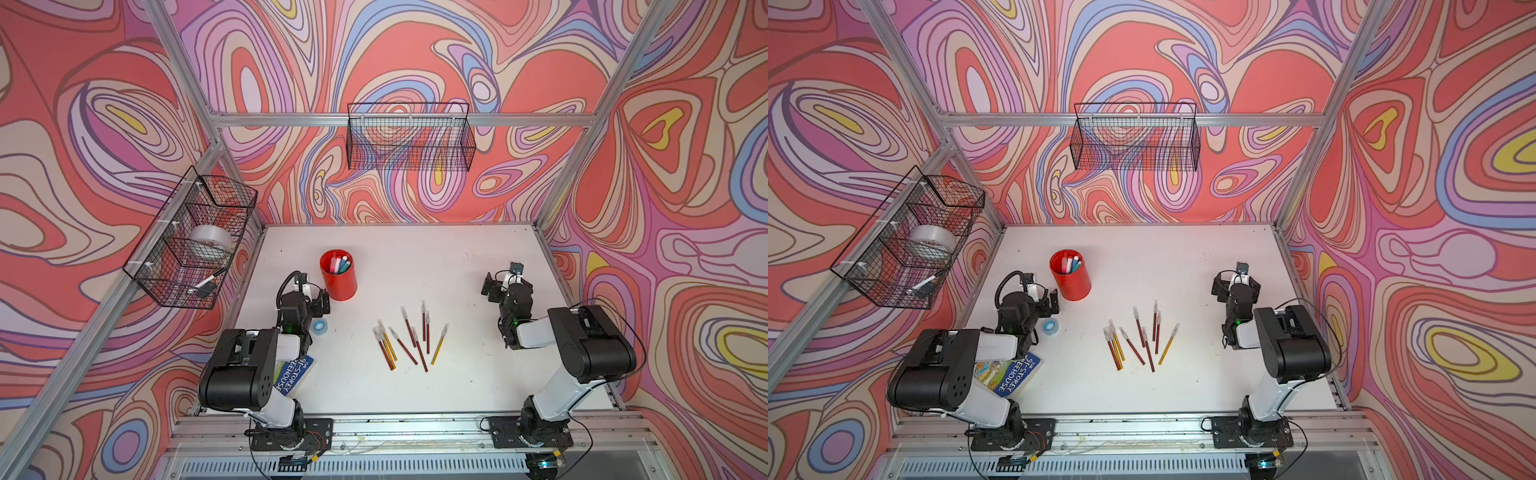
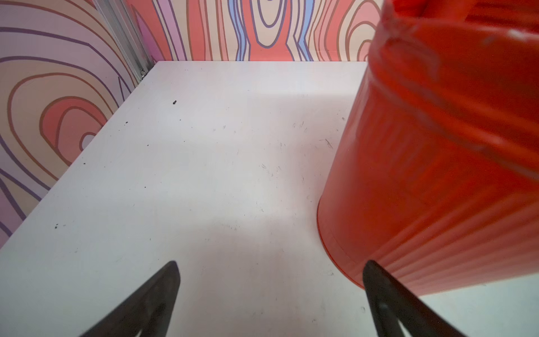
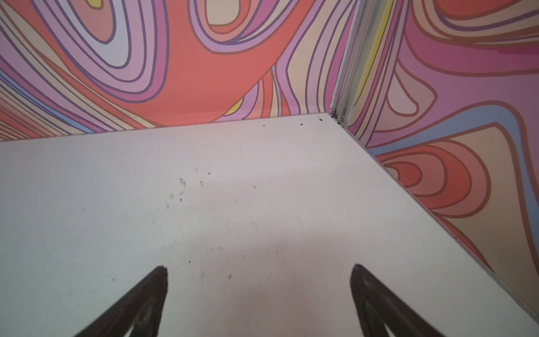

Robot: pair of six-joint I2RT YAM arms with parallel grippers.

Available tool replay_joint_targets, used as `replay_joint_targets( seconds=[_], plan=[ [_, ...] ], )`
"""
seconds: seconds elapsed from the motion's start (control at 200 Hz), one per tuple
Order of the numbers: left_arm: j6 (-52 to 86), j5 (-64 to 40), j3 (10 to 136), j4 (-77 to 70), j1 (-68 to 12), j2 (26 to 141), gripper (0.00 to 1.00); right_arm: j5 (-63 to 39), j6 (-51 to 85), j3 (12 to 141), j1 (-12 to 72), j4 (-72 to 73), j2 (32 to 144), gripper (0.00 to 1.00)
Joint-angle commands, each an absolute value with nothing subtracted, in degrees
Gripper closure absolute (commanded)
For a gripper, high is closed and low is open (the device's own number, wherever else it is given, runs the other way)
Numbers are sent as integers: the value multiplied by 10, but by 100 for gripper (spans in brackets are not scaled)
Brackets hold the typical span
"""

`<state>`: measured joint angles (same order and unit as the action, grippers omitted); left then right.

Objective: Remove protective caps from carving knives
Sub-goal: Pick up the carving knife from the center of the board.

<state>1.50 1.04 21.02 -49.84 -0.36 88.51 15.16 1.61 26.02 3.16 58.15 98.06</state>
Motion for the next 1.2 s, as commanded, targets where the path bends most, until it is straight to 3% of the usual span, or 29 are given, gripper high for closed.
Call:
replay_joint_targets(
  seconds=[0.0,0.977,1.147,1.197],
  plan=[
    [5,0,218,-505,-2,883,0,154,19,258,32,577,985,2],
    [5,5,220,-503,-2,881,0,161,18,253,32,587,984,2],
    [-3,3,273,-352,-8,812,0,185,9,221,45,626,954,2],
    [-1,50,280,-326,-21,792,0,270,-5,227,75,594,918,2]
  ],
)
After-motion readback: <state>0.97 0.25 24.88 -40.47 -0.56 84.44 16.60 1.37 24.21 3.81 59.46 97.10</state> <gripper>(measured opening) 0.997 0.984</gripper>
